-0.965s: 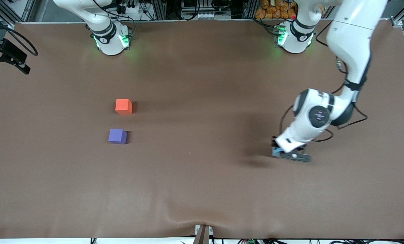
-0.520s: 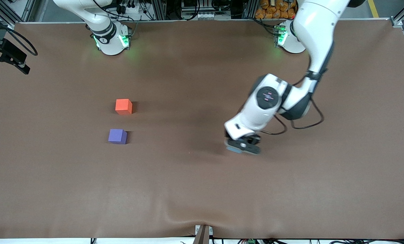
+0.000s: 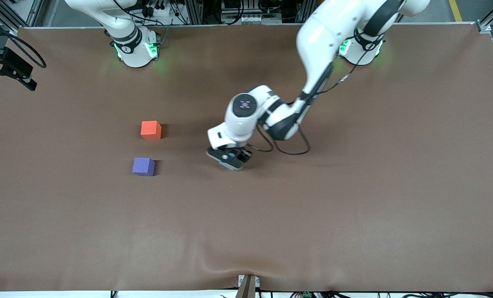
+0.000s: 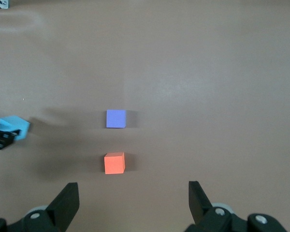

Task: Place blue block between orange and purple blocks
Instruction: 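Carry the blue cube with the left gripper toward the table middle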

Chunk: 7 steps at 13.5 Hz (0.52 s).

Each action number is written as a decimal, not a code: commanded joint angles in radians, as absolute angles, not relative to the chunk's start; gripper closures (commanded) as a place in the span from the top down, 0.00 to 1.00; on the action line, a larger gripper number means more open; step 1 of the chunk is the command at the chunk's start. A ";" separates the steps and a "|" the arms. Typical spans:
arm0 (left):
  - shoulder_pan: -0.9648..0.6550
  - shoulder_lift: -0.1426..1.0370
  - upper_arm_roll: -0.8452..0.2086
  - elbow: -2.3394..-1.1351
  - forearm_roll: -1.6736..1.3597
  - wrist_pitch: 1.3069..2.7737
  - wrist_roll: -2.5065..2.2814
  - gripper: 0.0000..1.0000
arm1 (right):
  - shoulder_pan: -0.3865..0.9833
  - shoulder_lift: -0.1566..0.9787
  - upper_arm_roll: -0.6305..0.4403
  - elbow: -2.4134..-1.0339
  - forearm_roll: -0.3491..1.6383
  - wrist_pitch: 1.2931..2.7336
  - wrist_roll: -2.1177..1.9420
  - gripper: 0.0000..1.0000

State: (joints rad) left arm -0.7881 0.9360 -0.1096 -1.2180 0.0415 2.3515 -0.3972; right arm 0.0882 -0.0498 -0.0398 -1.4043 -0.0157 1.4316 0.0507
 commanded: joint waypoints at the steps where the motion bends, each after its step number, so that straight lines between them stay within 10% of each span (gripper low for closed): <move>1: -0.854 1.011 -0.066 -1.123 0.026 2.356 -0.408 0.00 | 0.080 -0.055 -0.034 -1.402 -0.011 1.433 0.052 1.00; 2: -0.856 1.012 -0.060 -1.123 0.026 2.365 -0.399 0.02 | 0.077 -0.055 -0.034 -1.402 -0.005 1.436 0.052 1.00; 3: -0.856 1.012 -0.061 -1.123 0.026 2.373 -0.403 0.64 | 0.077 -0.054 -0.035 -1.402 -0.003 1.439 0.052 1.00; 4: -0.857 1.008 -0.063 -1.124 0.025 2.391 -0.423 1.00 | 0.078 -0.051 -0.034 -1.402 -0.003 1.457 0.052 1.00; 7: -0.854 0.930 -0.058 -1.129 0.032 2.282 -0.480 1.00 | 0.083 -0.049 -0.032 -1.404 0.006 1.483 0.054 1.00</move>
